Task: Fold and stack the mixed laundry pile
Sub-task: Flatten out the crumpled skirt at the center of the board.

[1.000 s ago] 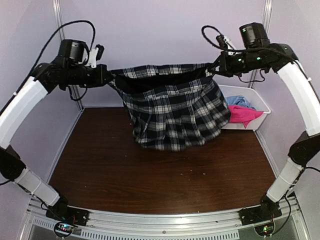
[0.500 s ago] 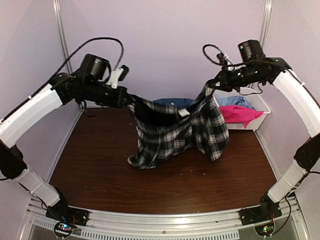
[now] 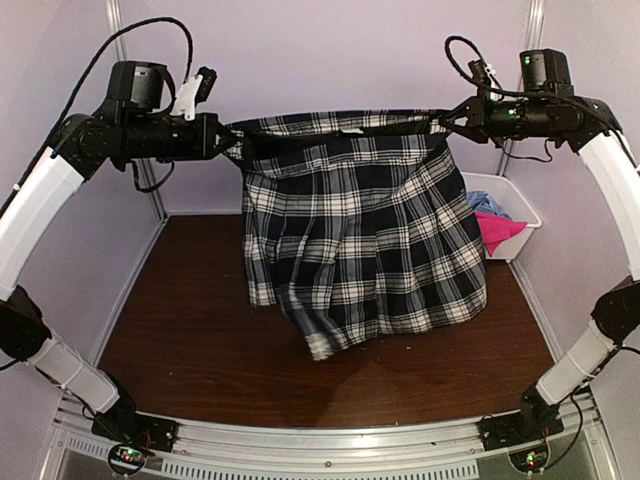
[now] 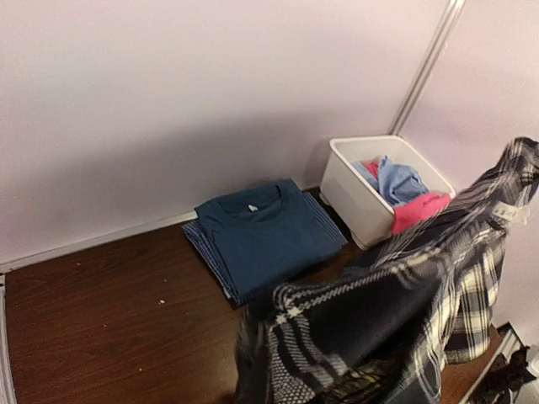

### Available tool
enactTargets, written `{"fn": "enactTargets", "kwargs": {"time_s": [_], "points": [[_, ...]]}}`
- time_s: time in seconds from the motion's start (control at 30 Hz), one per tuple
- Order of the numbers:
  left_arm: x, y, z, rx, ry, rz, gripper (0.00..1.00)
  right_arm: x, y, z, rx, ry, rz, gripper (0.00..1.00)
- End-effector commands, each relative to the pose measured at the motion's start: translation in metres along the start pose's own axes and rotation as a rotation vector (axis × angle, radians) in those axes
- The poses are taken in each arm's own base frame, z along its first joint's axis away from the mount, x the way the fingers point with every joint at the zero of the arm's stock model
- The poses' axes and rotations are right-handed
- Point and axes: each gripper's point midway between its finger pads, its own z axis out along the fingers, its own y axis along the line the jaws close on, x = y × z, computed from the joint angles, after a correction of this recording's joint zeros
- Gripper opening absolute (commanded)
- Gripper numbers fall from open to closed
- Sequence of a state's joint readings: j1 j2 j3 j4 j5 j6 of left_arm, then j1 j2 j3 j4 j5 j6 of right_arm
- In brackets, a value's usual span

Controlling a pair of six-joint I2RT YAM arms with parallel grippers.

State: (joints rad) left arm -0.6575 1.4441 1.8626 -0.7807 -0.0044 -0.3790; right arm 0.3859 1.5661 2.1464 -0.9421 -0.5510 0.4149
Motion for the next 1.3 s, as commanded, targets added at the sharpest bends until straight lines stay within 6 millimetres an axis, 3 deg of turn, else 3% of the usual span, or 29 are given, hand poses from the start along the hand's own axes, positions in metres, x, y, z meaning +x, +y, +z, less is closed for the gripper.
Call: {"fn": "enactTargets", "kwargs": {"time_s": [0.0, 0.07, 0.23, 0.33, 0.47, 0.57, 0.67, 0.77, 0.87, 0.93, 1.0, 1.07, 1.1, 1.17, 1.2, 1.27], "points": [[-0.028, -0.048, -0.015, 0.155, -0.023, 0.068, 0.0, 0.004, 0.04, -0.026, -0.155, 0.014, -0.03, 0.0], [-0.039, -0.047, -0.026, 0.142, -0.098, 0.055, 0.0, 0.014, 0.042, -0.027, -0.105, 0.035, -0.089, 0.0], [-0.043, -0.018, -0.053, 0.011, -0.207, -0.001, 0.0, 0.015, 0.031, -0.044, -0.001, 0.023, -0.13, 0.0], [-0.039, -0.027, -0.062, 0.066, -0.192, 0.006, 0.0, 0.032, 0.041, -0.044, -0.045, 0.089, -0.127, 0.0], [-0.025, -0.065, -0.081, 0.227, -0.149, 0.068, 0.0, 0.074, 0.091, -0.054, -0.187, 0.201, -0.187, 0.0], [-0.019, -0.087, -0.108, 0.301, -0.157, 0.088, 0.0, 0.107, 0.142, -0.082, -0.353, 0.267, -0.206, 0.0], [-0.025, -0.097, -0.134, 0.35, -0.192, 0.068, 0.0, 0.108, 0.171, -0.11, -0.471, 0.25, -0.152, 0.0], [-0.038, -0.09, -0.144, 0.308, -0.219, 0.047, 0.0, 0.094, 0.175, -0.122, -0.477, 0.2, -0.089, 0.0], [-0.038, -0.078, -0.118, 0.186, -0.156, 0.071, 0.0, 0.099, 0.14, -0.093, -0.345, 0.254, -0.03, 0.02], [-0.03, -0.066, -0.087, 0.068, -0.081, 0.1, 0.0, 0.108, 0.099, -0.065, -0.228, 0.307, 0.026, 0.04], [-0.012, -0.034, -0.044, -0.056, 0.037, 0.086, 0.0, 0.122, 0.042, -0.032, -0.111, 0.35, 0.123, 0.07], [0.014, 0.006, 0.001, -0.169, 0.152, 0.005, 0.0, 0.128, -0.011, -0.01, -0.02, 0.335, 0.194, 0.28], [0.028, 0.026, 0.018, -0.211, 0.2, -0.037, 0.12, 0.133, -0.037, 0.0, 0.037, 0.329, 0.212, 0.46], [0.049, 0.053, 0.046, -0.248, 0.267, -0.091, 0.33, 0.142, -0.079, 0.016, 0.126, 0.331, 0.245, 0.64], [0.053, 0.057, 0.055, -0.25, 0.277, -0.093, 0.44, 0.143, -0.091, 0.019, 0.165, 0.325, 0.251, 0.7], [0.052, 0.066, 0.058, -0.279, 0.275, -0.106, 0.68, 0.138, -0.095, 0.021, 0.177, 0.302, 0.24, 0.81]]}}
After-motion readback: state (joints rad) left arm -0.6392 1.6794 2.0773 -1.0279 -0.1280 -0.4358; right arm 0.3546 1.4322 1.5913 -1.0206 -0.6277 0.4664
